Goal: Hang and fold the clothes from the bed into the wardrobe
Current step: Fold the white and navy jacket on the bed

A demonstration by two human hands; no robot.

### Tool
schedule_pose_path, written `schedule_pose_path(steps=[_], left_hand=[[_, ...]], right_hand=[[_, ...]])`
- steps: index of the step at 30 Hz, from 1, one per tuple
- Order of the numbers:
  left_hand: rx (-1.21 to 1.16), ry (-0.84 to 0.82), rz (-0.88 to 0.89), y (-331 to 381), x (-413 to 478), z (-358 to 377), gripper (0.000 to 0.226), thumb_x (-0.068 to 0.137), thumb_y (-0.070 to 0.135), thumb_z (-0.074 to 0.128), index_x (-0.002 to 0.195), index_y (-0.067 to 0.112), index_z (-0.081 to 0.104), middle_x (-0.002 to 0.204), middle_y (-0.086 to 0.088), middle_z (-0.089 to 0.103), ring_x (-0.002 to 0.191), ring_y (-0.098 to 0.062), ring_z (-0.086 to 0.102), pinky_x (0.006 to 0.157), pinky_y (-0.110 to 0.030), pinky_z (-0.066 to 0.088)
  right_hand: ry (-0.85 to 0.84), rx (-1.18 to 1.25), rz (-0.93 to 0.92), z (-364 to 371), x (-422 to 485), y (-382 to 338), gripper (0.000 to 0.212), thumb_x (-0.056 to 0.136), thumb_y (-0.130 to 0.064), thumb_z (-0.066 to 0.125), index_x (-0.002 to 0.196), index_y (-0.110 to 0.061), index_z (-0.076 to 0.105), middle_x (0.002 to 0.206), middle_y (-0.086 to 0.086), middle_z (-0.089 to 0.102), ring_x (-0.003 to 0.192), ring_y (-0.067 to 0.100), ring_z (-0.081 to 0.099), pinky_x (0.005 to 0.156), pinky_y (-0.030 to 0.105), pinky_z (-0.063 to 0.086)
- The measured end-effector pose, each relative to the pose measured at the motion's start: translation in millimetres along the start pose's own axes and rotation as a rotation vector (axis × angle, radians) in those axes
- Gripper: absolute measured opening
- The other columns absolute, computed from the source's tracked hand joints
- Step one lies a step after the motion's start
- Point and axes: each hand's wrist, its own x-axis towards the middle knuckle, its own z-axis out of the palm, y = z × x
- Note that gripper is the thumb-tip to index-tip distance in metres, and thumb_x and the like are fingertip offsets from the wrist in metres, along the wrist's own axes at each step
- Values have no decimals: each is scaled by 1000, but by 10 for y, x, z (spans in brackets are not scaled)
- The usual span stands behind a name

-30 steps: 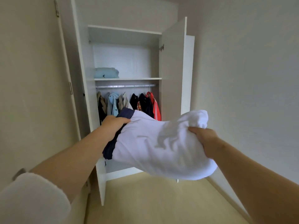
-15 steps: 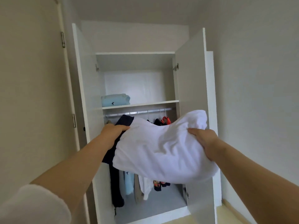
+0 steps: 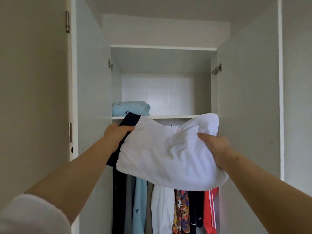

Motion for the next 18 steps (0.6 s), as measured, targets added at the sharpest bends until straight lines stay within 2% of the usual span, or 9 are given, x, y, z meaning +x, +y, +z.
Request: schedule_pose_path(steps=[3, 5, 8, 10, 14, 18], left_hand=[[-20, 3, 15, -95, 644, 131, 21, 73, 16, 76, 86, 7, 63, 88, -12, 64, 81, -27, 61, 78, -35, 50], [-64, 18, -2, -125, 1062, 217, 23, 72, 15, 76, 89, 6, 63, 93, -14, 65, 87, -29, 62, 82, -37, 51], [-152, 28, 35, -44, 1647, 354, 19, 74, 13, 74, 87, 7, 63, 84, -10, 65, 76, -26, 62, 66, -31, 50], [-158, 35, 75, 37, 1950, 452, 13, 76, 13, 73, 81, 8, 62, 77, -7, 63, 68, -21, 59, 57, -27, 46], [-126, 38, 104, 47, 2535, 651, 19, 77, 15, 72, 91, 7, 62, 81, -7, 63, 72, -22, 59, 64, -30, 49], [-188, 76, 62, -31, 3034, 745, 22, 78, 17, 73, 92, 5, 61, 80, -7, 62, 69, -22, 58, 62, -30, 47]], right_hand=[[-20, -17, -28, 309, 668, 61, 44, 81, -22, 70, 118, -2, 55, 79, 3, 57, 69, 21, 55, 71, 34, 42], [-22, -31, -25, 519, 1097, 81, 48, 81, -23, 70, 120, -2, 54, 93, 10, 61, 81, 29, 58, 81, 39, 45], [-36, -8, -17, 752, 1677, 106, 50, 81, -26, 71, 122, -3, 54, 109, 14, 62, 95, 34, 59, 91, 44, 46], [-26, 13, -21, 838, 1999, 134, 49, 81, -26, 70, 121, -4, 54, 109, 14, 62, 94, 34, 59, 91, 44, 46], [-37, 52, -36, 1046, 2585, 185, 45, 82, -23, 69, 120, -2, 55, 111, 13, 63, 94, 33, 60, 90, 43, 47], [-68, 81, -105, 1263, 3207, 117, 33, 83, -18, 69, 111, -6, 58, 91, 9, 63, 76, 25, 61, 74, 36, 48]])
